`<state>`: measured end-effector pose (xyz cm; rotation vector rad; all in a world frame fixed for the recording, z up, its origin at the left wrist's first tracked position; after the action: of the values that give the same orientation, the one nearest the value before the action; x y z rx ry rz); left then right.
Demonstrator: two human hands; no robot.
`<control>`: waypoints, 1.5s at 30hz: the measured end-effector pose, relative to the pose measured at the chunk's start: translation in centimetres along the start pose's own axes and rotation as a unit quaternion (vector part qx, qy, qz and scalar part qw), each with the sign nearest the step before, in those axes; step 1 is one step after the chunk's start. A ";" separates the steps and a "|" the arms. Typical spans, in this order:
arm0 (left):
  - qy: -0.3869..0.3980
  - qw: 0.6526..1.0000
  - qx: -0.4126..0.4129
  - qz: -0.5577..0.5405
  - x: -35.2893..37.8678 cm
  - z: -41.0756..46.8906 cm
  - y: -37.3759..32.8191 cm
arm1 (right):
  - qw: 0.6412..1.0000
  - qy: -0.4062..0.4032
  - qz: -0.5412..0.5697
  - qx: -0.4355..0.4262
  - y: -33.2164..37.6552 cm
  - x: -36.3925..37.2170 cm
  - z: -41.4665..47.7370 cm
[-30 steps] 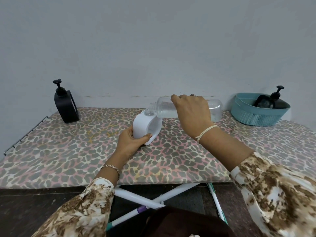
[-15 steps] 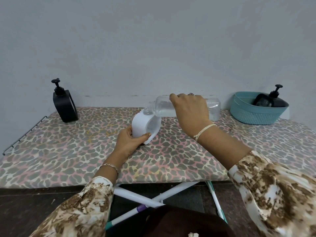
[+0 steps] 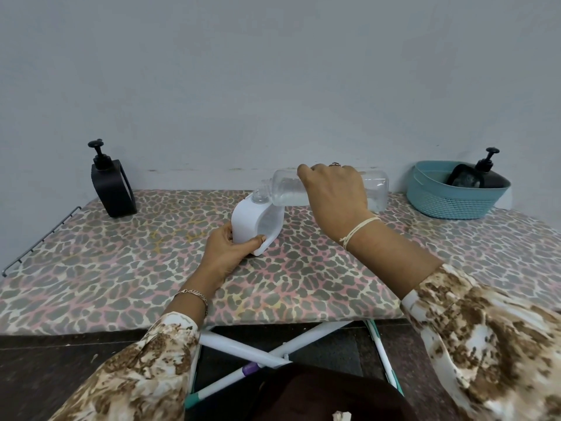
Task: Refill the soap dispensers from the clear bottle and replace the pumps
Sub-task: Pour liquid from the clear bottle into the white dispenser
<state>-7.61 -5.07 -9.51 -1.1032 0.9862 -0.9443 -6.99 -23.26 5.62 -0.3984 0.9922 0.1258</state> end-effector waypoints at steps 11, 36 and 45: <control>-0.020 0.998 0.020 0.048 -0.3 0.5 0.6 | 1.000 0.004 -0.006 -0.002 0.0 -0.1 0.1; -0.014 0.997 0.012 0.073 -0.2 0.3 0.3 | 1.000 0.008 -0.021 -0.010 0.2 -0.3 0.2; -0.017 0.998 0.008 0.065 -0.2 0.2 0.1 | 1.000 0.009 -0.024 -0.010 0.3 -0.3 0.3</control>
<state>-7.47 -4.86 -9.52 -1.0252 1.0090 -0.8238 -7.00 -22.89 5.92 -0.4417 0.9980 0.0889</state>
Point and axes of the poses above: each hand's wrist, its own z-axis towards the middle knuckle, its own x-axis out of the palm, y = z × x, the point moved 6 cm from there along z, towards the middle knuckle, and after that the axes turned 5 degrees about x, right-handed, at the moved point
